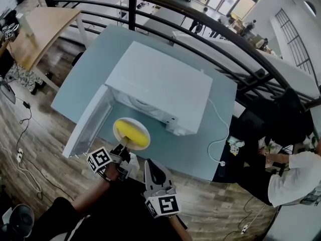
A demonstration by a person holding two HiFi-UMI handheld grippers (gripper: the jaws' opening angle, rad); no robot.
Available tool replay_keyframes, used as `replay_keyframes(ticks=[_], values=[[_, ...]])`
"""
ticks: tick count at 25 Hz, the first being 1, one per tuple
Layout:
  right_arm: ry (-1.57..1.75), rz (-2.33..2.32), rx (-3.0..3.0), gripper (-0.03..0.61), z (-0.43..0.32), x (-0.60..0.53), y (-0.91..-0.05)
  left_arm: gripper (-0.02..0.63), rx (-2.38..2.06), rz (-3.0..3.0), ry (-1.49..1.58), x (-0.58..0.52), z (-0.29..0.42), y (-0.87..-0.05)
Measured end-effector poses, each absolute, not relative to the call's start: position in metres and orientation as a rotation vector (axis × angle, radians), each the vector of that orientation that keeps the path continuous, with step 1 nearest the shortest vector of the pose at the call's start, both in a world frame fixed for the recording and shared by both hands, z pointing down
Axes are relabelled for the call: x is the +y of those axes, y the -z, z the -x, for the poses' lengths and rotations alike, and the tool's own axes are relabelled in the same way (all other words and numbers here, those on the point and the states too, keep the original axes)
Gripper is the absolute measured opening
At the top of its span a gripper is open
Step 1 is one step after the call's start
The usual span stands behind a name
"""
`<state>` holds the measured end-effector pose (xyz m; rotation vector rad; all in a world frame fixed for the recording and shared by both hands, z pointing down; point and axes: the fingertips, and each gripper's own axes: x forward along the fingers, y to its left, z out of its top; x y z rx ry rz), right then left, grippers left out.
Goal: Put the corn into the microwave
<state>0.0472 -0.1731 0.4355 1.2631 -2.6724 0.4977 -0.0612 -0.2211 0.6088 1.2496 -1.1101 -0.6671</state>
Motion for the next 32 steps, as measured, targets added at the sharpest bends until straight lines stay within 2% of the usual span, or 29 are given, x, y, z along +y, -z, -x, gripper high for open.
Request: replay_keyframes(ticks=[19, 32], values=[[-0.489, -1.261, -2.666, 0.009, -0.015, -0.214, -0.439, 0.029, -1.14, -1.252, 0.619, -0.297, 0.071, -0.663], [-0.544, -1.23, -2.641, 0.009, -0.009, -0.213, -0.444, 0.029, -1.159, -1.133, 0.701, -0.34, 0.075, -0.692]])
